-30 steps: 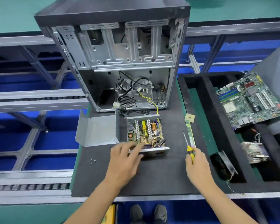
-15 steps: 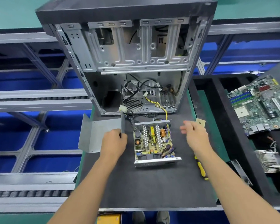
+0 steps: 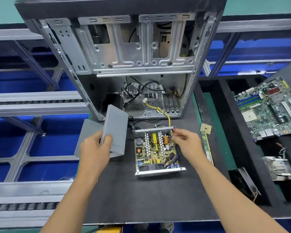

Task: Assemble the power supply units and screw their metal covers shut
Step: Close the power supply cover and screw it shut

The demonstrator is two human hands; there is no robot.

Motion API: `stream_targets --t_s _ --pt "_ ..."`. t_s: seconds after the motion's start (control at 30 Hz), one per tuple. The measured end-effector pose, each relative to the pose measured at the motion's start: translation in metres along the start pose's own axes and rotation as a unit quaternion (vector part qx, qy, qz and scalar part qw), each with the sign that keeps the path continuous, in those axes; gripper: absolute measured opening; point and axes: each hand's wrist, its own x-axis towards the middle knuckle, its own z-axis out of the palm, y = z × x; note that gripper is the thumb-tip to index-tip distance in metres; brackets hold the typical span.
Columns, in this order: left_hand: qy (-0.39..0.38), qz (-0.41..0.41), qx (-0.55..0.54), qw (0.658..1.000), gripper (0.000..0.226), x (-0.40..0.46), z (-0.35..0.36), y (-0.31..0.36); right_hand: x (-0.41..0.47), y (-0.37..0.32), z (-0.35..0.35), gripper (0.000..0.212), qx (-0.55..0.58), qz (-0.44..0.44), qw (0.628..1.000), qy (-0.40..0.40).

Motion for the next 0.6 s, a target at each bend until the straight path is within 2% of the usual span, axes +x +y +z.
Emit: stream_targets --t_s 0.3,0.4,0.53,0.6 --pt "-0.025 0.047 -0.122 0.991 0.026 -0.010 -0.022 0.019 -0.001 0.001 0.005 0.022 0.022 -0.021 0.999 0.038" --pt "-0.018 0.042 -0.195 0.980 0.023 -0.011 -0.032 0.026 -0.003 0.007 0.004 0.026 -0.010 -0.040 0.999 0.013" --pt "-0.020 0.045 -0.285 0.957 0.020 -0.014 -0.037 0.036 -0.005 0.012 -0.005 0.039 0.003 -0.048 0.997 -0.065" --pt "-0.028 0.052 -0.321 0.945 0.019 -0.016 -0.039 0.039 -0.005 0.011 -0.009 0.043 0.013 -0.055 0.997 -0.043"
